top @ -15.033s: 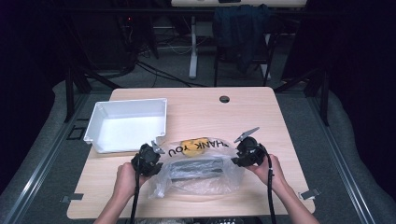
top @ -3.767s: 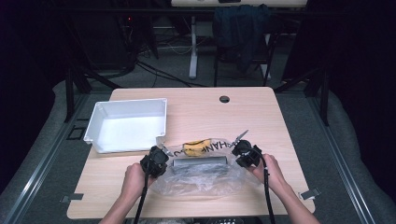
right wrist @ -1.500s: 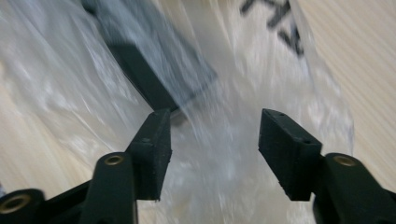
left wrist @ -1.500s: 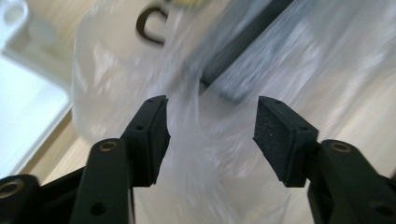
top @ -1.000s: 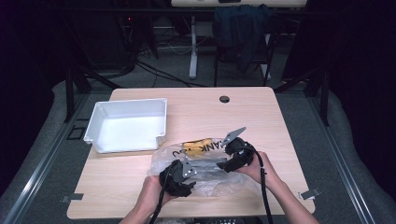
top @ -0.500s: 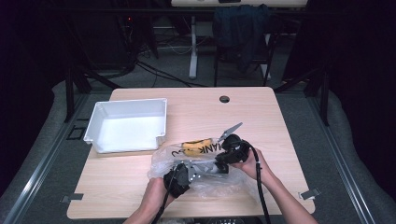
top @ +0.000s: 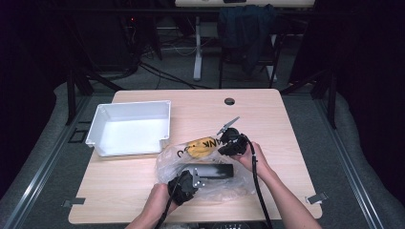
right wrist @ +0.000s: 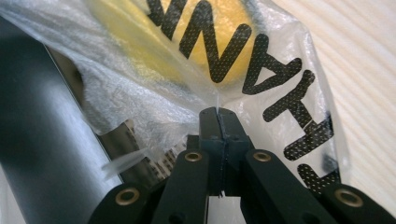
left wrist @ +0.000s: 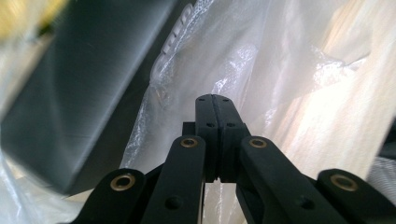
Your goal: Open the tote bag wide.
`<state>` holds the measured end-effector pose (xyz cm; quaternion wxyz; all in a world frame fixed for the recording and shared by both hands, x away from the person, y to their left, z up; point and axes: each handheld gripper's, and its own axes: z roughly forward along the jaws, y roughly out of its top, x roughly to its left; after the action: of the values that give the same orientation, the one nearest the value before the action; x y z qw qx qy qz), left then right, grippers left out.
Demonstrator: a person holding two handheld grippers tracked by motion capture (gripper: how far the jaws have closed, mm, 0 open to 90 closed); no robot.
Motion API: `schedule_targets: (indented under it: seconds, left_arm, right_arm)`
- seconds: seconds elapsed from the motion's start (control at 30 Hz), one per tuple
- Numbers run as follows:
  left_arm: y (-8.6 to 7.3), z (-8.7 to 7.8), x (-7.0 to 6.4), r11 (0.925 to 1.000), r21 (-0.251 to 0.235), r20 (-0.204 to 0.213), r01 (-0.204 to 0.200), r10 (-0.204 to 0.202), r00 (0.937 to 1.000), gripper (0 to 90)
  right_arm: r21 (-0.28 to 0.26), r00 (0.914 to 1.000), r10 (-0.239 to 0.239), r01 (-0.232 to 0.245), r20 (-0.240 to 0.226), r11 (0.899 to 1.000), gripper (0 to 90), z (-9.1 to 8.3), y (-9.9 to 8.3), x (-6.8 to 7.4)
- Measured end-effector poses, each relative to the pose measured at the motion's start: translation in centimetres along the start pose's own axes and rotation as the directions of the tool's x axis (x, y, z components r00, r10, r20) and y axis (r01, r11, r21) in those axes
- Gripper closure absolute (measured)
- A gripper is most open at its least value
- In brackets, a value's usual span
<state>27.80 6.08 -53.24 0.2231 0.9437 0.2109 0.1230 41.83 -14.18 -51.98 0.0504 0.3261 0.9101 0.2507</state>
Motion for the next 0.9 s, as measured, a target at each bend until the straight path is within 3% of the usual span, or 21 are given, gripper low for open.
schedule_targets:
  seconds: [0.17, 0.27, 0.37, 0.5, 0.57, 0.67, 0.73, 0.8, 0.9]
  left_arm:
    - [0.5, -1.5, 0.6, 0.9975, -0.061, -0.050, 0.035, -0.038, 0.9980, 51.0]
    - [0.8, -1.2, 0.7, 0.9986, -0.049, -0.092, 0.020, -0.025, 0.9955, 45.0]
    - [1.4, -0.6, 0.5, 0.9993, -0.028, -0.147, -0.023, 0.019, 0.9889, 46.2]
    - [2.0, -0.2, 0.5, 0.9977, -0.037, -0.209, -0.057, 0.048, 0.9767, 65.2]
    - [1.9, -0.4, 0.3, 0.9959, -0.046, -0.217, -0.077, 0.066, 0.9739, 75.0]
    - [1.7, -0.7, 0.4, 0.9957, -0.061, -0.180, -0.071, 0.059, 0.9820, 89.5]
    - [1.5, -0.6, 0.3, 0.9970, -0.043, -0.143, -0.065, 0.058, 0.9880, 90.0]
    - [1.1, -0.3, 0.2, 0.9982, -0.032, -0.080, -0.050, 0.047, 0.9957, 90.0]
    - [0.5, -0.1, 0.0, 0.9994, -0.020, 0.019, -0.028, 0.029, 0.9994, 90.0]
  right_arm:
    - [-0.011, 1.0000, -0.003, 0.003, -0.002, 1.000, 89.9, -0.2, 0.0, 0.5]
    - [-0.006, 0.9999, -0.014, 0.014, 0.002, 1.000, 89.9, -0.6, 0.1, 0.5]
    - [-0.019, 1.0000, -0.002, 0.002, -0.003, 1.000, 89.9, -0.6, 0.1, 0.6]
    - [-0.011, 0.9999, -0.009, 0.009, -0.008, 1.000, 89.9, -0.7, 0.2, 0.6]
    - [-0.015, 1.0000, -0.009, 0.009, -0.003, 1.000, 89.9, -0.7, 0.2, 0.7]
    - [-0.018, 1.0000, -0.007, 0.007, -0.001, 1.000, 89.9, -0.8, 0.2, 0.5]
    - [-0.017, 1.0000, -0.006, 0.006, 0.002, 1.000, 89.9, -0.9, 0.2, 0.3]
    - [-0.020, 1.0000, -0.002, 0.002, 0.001, 1.000, 89.9, -1.0, 0.2, 0.2]
    - [-0.029, 1.0000, 0.007, -0.006, 0.006, 1.000, 89.9, -1.0, 0.2, 0.0]
